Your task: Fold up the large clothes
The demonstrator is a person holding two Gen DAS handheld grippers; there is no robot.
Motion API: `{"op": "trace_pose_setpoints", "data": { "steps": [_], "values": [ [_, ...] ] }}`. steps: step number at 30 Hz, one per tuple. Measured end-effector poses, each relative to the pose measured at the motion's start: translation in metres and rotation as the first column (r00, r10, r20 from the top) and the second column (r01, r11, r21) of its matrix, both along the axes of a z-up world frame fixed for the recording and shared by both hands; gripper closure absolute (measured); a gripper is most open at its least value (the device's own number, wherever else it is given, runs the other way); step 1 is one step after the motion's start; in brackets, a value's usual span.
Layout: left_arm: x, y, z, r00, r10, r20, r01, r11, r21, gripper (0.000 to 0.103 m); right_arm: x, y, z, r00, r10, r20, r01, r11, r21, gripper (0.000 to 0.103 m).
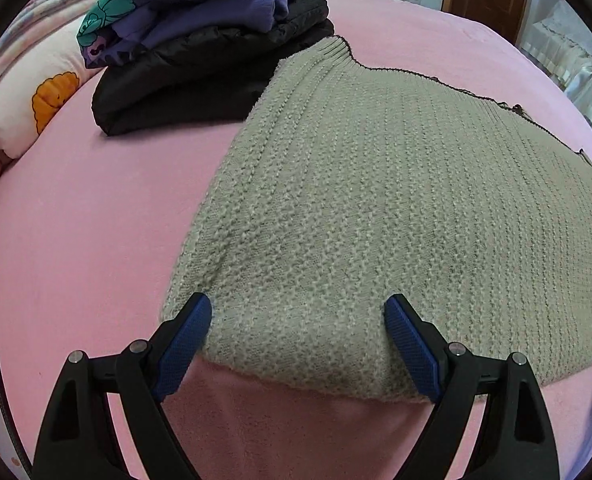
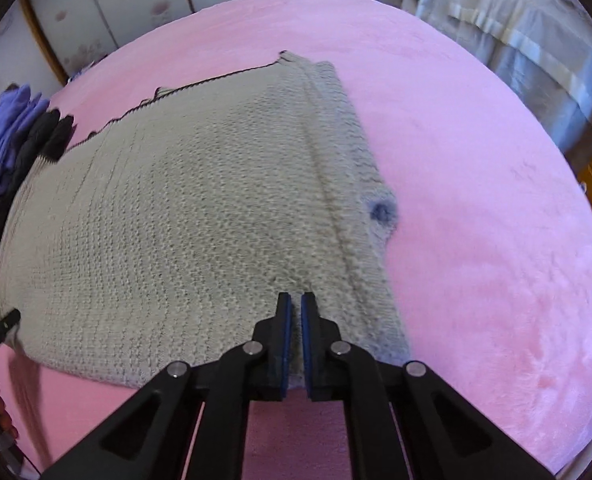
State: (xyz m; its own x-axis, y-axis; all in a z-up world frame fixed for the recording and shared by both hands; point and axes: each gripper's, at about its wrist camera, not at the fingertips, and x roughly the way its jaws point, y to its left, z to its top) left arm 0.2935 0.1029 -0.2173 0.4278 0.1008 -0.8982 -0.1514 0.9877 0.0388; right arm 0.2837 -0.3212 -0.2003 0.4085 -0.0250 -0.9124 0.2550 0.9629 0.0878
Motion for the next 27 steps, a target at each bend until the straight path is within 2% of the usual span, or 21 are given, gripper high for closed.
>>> {"op": "trace_pose_setpoints", "data": {
  "steps": [4,7,13,21,27],
  "values": [
    [-0.001,0.0,0.002,1.0,-0.001,-0.012,0.001,1.0,-0.011,0.015,-0.003,0.003,-0.001,1.0,-0.003,-0.016,0.003,1.0,-0.03,0.1],
    [-0.001,0.004,0.004,1.0,0.009,-0.025,-0.01,0.999,-0.044,0.015,0.001,0.009,0.0,1.0,-0.016,-0.025,0.015,1.0,-0.025,0.096],
    [0.001,0.014,0.02,0.997,0.059,-0.047,-0.064,0.99,-0.129,0.015,0.001,0.012,0.011,0.998,-0.041,-0.037,0.041,0.999,0.007,0.096],
    [-0.002,0.02,0.062,0.993,0.102,-0.057,-0.11,0.98,-0.168,0.015,0.001,0.03,0.058,0.999,-0.055,0.002,0.053,0.978,0.203,0.096],
    [-0.003,0.02,0.087,0.987,0.119,-0.109,-0.132,0.983,-0.125,0.015,0.01,0.06,0.103,0.996,0.006,0.093,-0.029,0.97,0.243,0.091]
  ]
}}
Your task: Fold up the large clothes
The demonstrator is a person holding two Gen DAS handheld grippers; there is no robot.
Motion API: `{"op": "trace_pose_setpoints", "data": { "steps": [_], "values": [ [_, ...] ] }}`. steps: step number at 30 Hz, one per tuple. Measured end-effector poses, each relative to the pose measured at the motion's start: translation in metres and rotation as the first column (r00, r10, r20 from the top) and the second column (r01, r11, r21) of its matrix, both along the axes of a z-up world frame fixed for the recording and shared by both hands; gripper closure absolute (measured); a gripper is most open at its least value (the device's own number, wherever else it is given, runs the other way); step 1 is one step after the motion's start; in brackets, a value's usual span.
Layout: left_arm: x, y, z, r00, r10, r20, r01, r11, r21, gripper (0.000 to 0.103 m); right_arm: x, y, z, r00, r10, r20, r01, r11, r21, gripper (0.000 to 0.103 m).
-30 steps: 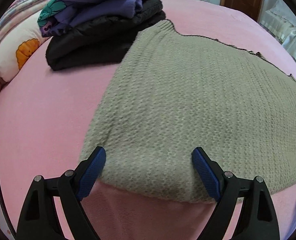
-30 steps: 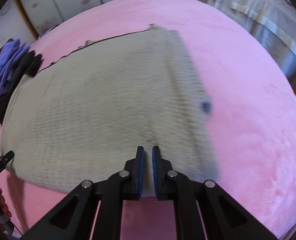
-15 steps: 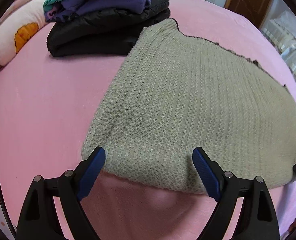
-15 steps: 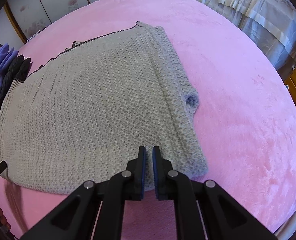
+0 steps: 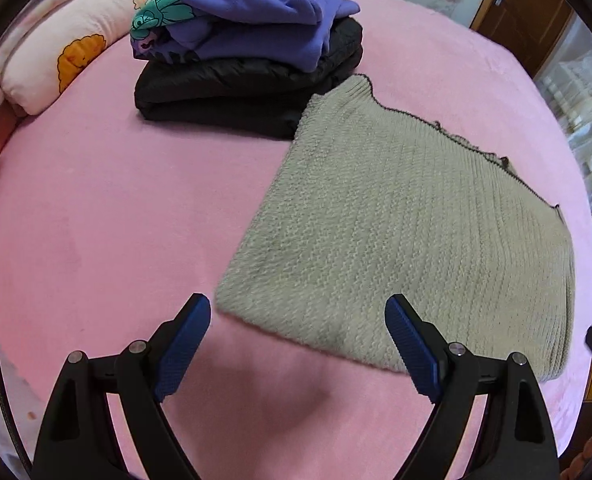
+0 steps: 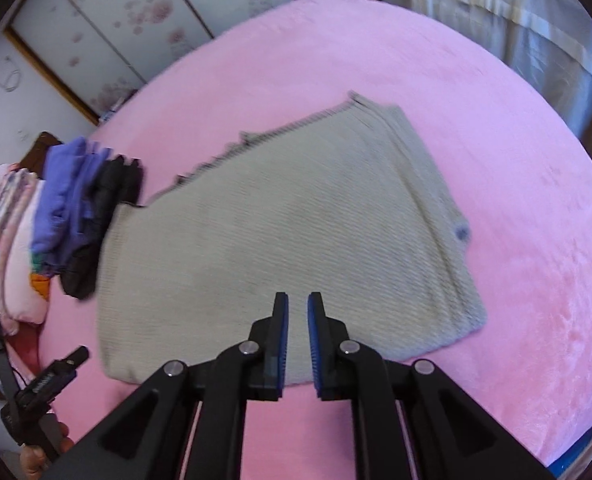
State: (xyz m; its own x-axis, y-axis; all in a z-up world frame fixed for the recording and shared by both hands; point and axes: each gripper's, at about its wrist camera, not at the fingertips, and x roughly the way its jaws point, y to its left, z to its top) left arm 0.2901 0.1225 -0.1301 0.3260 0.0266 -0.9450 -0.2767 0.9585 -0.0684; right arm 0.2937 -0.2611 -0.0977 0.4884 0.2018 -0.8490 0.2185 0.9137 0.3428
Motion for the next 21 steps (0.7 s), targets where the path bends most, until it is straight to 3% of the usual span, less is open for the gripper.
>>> {"op": "trace_pose_setpoints", "data": {
  "steps": [6,9,13,17,21],
  "values": [
    [-0.005,0.003,0.02,1.0,-0.011,0.0,0.011,0.998,-0.065,0.015,0.007,0.027,0.035,0.996,0.05,0.072,-0.05,0.999,-0.007,0.089],
    [-0.007,0.005,0.026,1.0,-0.017,0.009,0.018,0.995,-0.103,0.015,0.011,0.042,0.045,0.992,0.09,0.092,-0.087,0.996,-0.031,0.079],
    [-0.007,0.005,0.026,0.999,-0.027,0.023,0.031,0.984,-0.174,0.015,0.012,0.064,0.052,0.982,0.145,0.122,-0.14,0.989,-0.052,0.078],
    [-0.008,0.004,0.011,0.999,-0.028,0.04,0.038,0.959,-0.28,0.015,0.013,0.086,0.049,0.972,0.18,0.152,-0.164,0.98,-0.114,0.078],
    [-0.012,0.005,-0.027,0.999,-0.013,0.041,0.028,0.925,-0.379,0.015,0.014,0.106,0.032,0.966,0.196,0.166,-0.167,0.97,-0.175,0.078]
  ]
}}
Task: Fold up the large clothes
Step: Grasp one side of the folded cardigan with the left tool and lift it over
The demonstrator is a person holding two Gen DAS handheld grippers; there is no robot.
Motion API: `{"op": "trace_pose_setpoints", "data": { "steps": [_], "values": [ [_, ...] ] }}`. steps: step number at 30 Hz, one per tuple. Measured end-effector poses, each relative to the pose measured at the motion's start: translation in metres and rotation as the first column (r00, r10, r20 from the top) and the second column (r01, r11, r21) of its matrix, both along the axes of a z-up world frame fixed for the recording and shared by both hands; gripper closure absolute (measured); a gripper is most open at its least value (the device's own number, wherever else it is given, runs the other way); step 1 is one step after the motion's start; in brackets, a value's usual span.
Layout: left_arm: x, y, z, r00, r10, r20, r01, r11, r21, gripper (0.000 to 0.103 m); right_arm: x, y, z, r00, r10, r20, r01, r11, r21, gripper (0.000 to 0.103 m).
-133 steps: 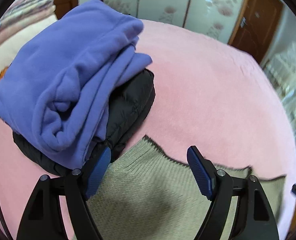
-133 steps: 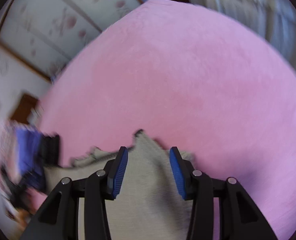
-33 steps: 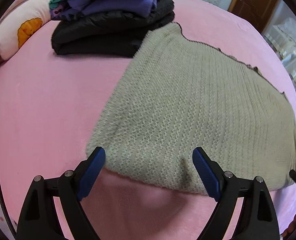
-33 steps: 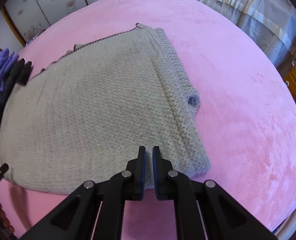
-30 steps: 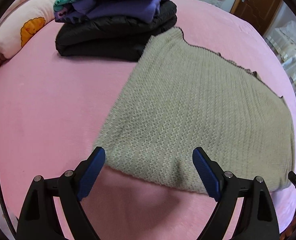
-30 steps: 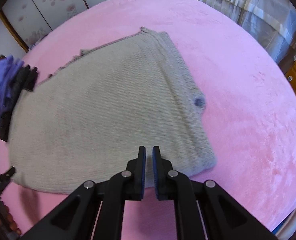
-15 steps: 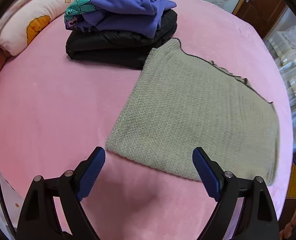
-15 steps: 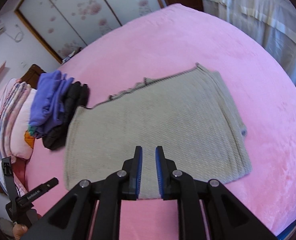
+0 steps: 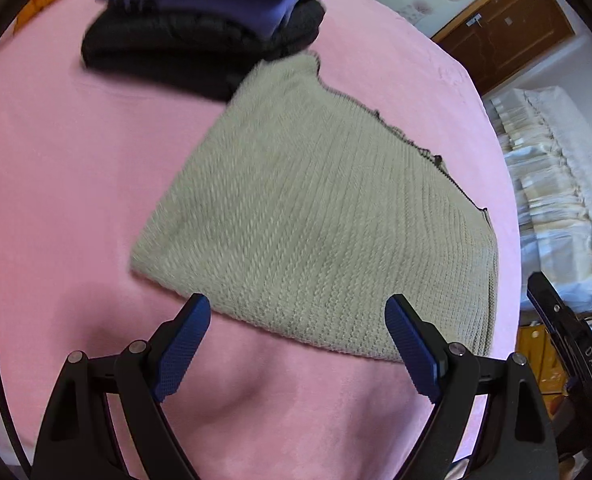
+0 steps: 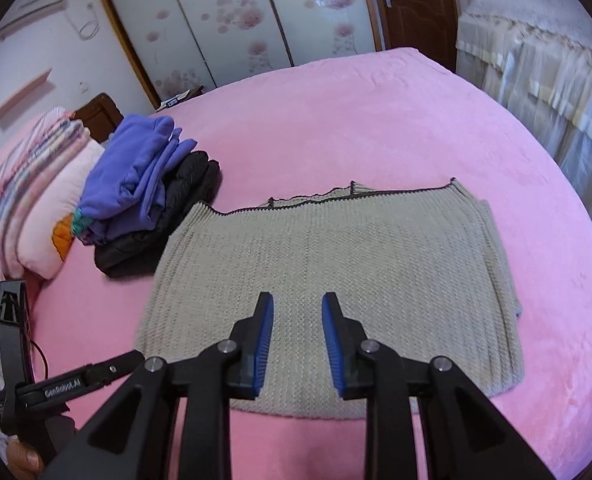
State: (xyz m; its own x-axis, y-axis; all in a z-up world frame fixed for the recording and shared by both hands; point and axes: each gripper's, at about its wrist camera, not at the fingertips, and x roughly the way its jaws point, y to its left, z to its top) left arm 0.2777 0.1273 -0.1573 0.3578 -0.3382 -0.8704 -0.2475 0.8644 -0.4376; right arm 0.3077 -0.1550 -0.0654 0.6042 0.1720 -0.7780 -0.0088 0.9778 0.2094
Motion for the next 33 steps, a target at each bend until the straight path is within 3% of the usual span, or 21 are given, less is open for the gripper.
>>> {"op": "trace_pose_setpoints", "data": {
  "steps": [6,11,14,19,23,24,26,28,30,33],
  "values": [
    [-0.007,0.007,-0.059,0.997,0.061,-0.043,-0.065,0.991,-0.113,0.015,0.009,0.017,-0.035,1.0,-0.01,-0.02,0.01,1.0,-0.022,0.078],
    [-0.009,0.023,-0.104,0.985,0.161,-0.058,-0.171,0.951,-0.259,0.015,0.017,0.024,-0.061,0.998,-0.009,-0.058,0.009,1.0,-0.003,0.078],
    [-0.004,0.031,-0.113,0.979,0.205,-0.002,-0.195,0.927,-0.32,0.015,0.023,0.027,-0.074,0.997,0.002,-0.077,-0.001,1.0,0.007,0.078],
    [0.021,0.029,-0.108,0.977,0.192,0.088,-0.156,0.938,-0.311,0.015,0.03,0.035,-0.087,0.997,0.031,-0.077,-0.032,0.999,-0.017,0.078],
    [0.037,0.02,-0.105,0.97,0.213,0.118,-0.163,0.929,-0.332,0.016,0.039,0.039,-0.095,0.997,0.04,-0.073,-0.043,0.998,-0.05,0.078],
    [0.039,0.019,-0.105,0.967,0.223,0.124,-0.17,0.927,-0.334,0.019,0.041,0.041,-0.097,0.997,0.04,-0.07,-0.045,0.997,-0.067,0.078],
    [0.045,0.019,-0.101,0.961,0.24,0.135,-0.183,0.923,-0.337,0.049,0.045,0.043,-0.1,0.997,0.041,-0.062,-0.047,0.995,-0.091,0.078],
    [0.05,0.017,-0.098,0.963,0.236,0.134,-0.19,0.938,-0.29,0.073,0.048,0.043,-0.103,0.998,0.038,-0.059,-0.045,0.992,-0.116,0.078],
    [0.053,0.017,-0.094,0.968,0.212,0.136,-0.172,0.951,-0.257,0.075,0.053,0.044,-0.11,0.997,0.034,-0.063,-0.042,0.991,-0.131,0.079],
    [0.053,0.01,-0.076,0.97,0.141,0.197,-0.11,0.981,-0.162,0.079,0.059,0.043,-0.117,0.998,0.032,-0.049,-0.039,0.987,-0.157,0.093]
  ]
}}
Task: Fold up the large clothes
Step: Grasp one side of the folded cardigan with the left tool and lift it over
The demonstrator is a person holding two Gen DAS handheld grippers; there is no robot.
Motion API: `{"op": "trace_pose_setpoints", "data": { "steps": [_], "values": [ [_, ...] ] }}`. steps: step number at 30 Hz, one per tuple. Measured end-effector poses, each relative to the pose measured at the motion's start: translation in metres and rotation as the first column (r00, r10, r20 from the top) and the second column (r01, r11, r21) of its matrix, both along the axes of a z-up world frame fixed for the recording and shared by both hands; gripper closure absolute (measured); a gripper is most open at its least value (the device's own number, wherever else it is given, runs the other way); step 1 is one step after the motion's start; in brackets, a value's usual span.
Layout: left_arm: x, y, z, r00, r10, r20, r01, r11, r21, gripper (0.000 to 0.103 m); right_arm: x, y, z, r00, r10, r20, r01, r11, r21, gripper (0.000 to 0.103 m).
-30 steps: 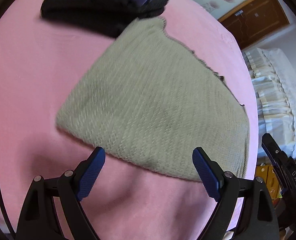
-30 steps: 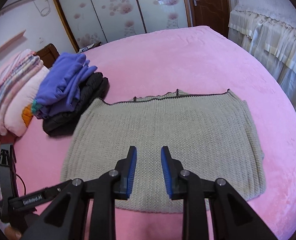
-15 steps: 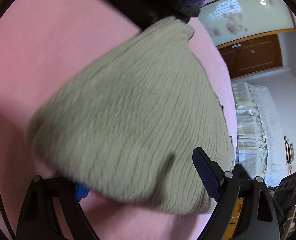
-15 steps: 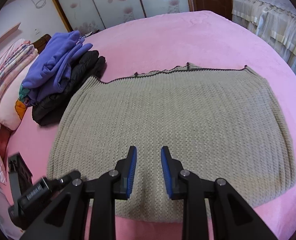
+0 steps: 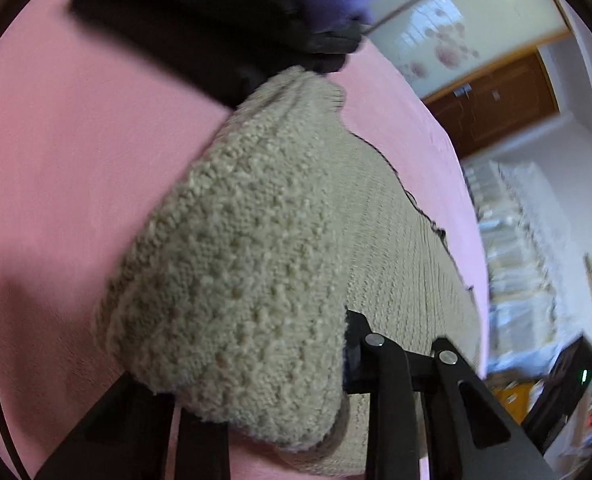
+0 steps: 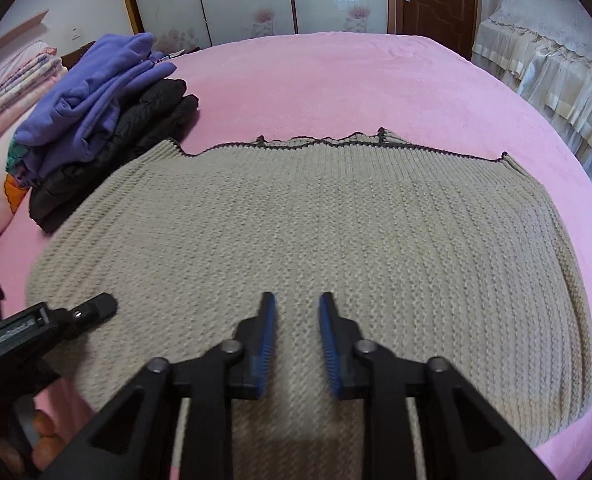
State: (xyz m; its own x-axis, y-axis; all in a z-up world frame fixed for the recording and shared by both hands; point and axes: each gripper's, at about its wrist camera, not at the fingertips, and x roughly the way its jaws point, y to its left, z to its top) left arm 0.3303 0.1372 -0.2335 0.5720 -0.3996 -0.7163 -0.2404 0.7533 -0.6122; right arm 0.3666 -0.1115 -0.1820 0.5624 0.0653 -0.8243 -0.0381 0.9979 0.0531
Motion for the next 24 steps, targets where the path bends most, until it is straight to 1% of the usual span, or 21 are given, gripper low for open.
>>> {"op": "trace_pose_setpoints", "data": {
  "steps": [3,4,6,9,10,11,14,16,18,22,24],
  "values": [
    [-0.003,-0.009,0.019,0.997,-0.047,0.06,0.042,0.995,0.085,0.08,0.005,0.001,-0.005,0.999,0.011,0.033,-0.01,1.0,-0.026,0.098],
    [-0.004,-0.014,0.028,0.994,-0.064,0.085,0.054,0.992,0.116,0.081,0.007,0.003,-0.009,0.999,0.016,0.033,-0.015,0.999,-0.038,0.099],
    [-0.005,-0.024,0.042,0.987,-0.095,0.131,0.073,0.984,0.162,0.081,0.011,0.006,-0.021,1.0,0.023,0.007,-0.022,0.998,-0.06,0.099],
    [-0.008,-0.047,0.07,0.962,-0.166,0.215,0.114,0.965,0.234,0.081,0.013,0.005,-0.036,1.0,0.031,-0.007,-0.031,0.998,-0.046,0.099],
    [-0.008,-0.052,0.076,0.956,-0.182,0.232,0.123,0.961,0.246,0.082,0.013,0.002,-0.038,1.0,0.028,-0.005,-0.028,0.999,-0.027,0.099],
    [-0.008,-0.059,0.085,0.946,-0.203,0.254,0.135,0.956,0.259,0.082,0.013,-0.003,-0.04,1.0,0.02,-0.004,-0.02,1.0,0.011,0.099],
    [-0.007,-0.084,0.105,0.909,-0.274,0.313,0.177,0.936,0.306,0.082,0.013,-0.015,-0.042,1.0,0.015,-0.01,-0.014,0.996,0.092,0.099],
    [-0.006,-0.1,0.114,0.886,-0.317,0.337,0.201,0.92,0.336,0.082,0.014,-0.019,-0.043,1.0,0.022,-0.011,-0.021,0.993,0.117,0.099],
    [-0.004,-0.118,0.121,0.865,-0.353,0.356,0.222,0.907,0.359,0.082,0.016,-0.027,-0.045,1.0,0.026,-0.017,-0.023,0.985,0.173,0.099],
    [-0.004,-0.151,0.13,0.844,-0.381,0.378,0.244,0.9,0.362,0.082,0.021,-0.048,-0.044,0.997,0.059,-0.052,-0.04,0.953,0.3,0.101],
    [-0.006,-0.165,0.133,0.835,-0.392,0.388,0.25,0.896,0.366,0.082,0.023,-0.062,-0.039,0.994,0.087,-0.07,-0.055,0.926,0.373,0.102]
  ]
}}
